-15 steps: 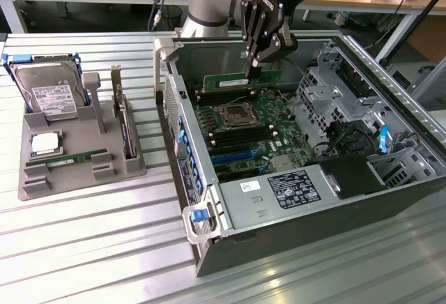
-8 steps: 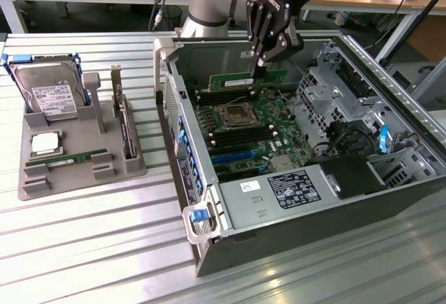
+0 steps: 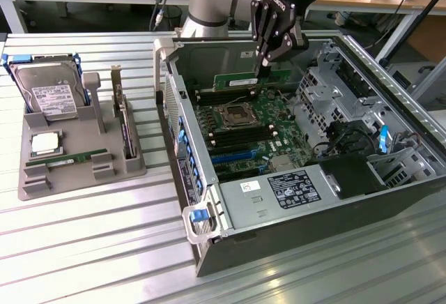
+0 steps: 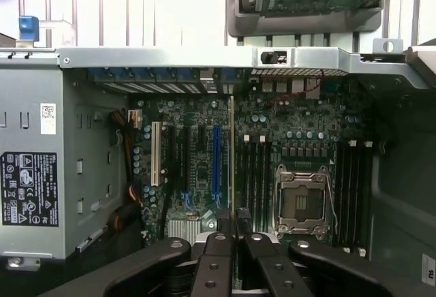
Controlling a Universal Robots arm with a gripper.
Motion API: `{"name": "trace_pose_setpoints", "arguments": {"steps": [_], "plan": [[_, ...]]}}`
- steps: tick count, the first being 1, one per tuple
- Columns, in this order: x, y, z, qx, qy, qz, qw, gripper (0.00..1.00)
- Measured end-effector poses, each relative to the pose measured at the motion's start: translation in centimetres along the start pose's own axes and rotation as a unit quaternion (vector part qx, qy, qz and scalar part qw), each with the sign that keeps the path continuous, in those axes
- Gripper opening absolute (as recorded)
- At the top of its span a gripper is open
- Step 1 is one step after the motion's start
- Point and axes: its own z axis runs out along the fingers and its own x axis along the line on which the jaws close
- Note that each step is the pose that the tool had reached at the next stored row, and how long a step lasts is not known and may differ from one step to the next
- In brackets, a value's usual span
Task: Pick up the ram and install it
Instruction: 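Pick up the ram and move it above insertion slot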
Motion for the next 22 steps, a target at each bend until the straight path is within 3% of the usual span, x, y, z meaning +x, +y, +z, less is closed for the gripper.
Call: {"name": "trace_pose_setpoints", "arguments": {"steps": [22], "plan": [[0.0, -2.37, -0.06, 0.0, 0.0, 0.0, 1.0, 0.12]]}}
